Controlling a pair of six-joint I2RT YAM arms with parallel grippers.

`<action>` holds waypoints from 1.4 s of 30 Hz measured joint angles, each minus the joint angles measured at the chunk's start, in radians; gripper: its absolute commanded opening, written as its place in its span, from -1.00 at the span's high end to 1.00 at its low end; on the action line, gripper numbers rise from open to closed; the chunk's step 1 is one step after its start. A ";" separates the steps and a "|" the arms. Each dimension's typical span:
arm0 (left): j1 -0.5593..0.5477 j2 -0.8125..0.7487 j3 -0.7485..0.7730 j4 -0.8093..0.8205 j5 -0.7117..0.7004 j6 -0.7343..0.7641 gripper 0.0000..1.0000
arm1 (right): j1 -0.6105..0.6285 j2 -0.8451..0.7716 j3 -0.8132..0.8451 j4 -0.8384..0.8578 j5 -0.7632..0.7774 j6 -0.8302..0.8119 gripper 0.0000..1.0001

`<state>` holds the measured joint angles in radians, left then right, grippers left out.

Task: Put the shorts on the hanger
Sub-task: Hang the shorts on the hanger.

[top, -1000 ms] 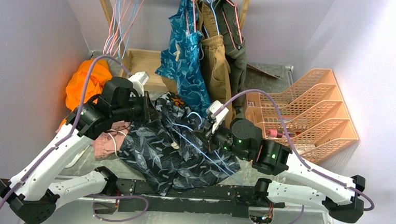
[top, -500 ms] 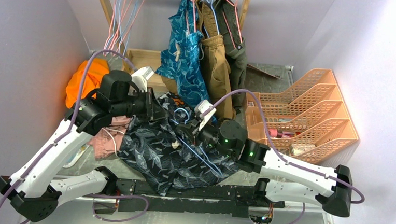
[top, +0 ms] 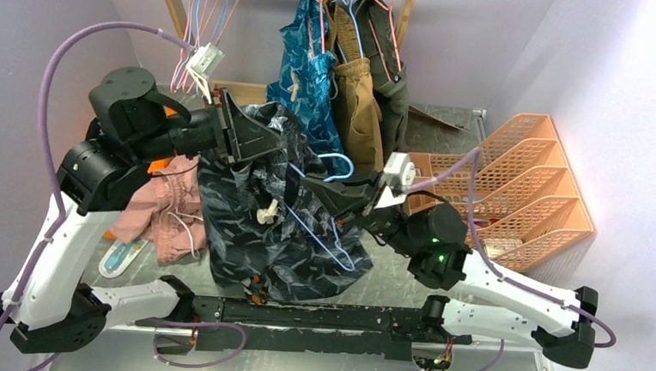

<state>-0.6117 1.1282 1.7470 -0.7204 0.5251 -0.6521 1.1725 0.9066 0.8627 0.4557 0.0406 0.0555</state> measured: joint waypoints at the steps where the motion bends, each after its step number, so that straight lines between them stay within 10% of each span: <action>1: 0.000 -0.001 0.007 0.016 0.009 -0.001 0.54 | -0.001 -0.006 0.005 0.022 -0.001 0.005 1.00; 13: -0.001 -0.019 -0.270 0.158 0.105 -0.071 -0.05 | -0.024 -0.058 -0.195 0.149 0.001 0.134 1.00; 25: -0.001 -0.055 -0.179 0.146 0.085 -0.050 -0.99 | -0.059 -0.095 -0.265 0.277 0.008 0.209 1.00; 42: -0.002 -0.630 -0.549 0.156 -0.354 0.153 -0.65 | -0.074 -0.344 -0.182 -0.010 -0.053 0.207 1.00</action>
<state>-0.6136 0.4984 1.1976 -0.5648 0.1707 -0.4995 1.0988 0.5621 0.6804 0.4454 -0.0124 0.2623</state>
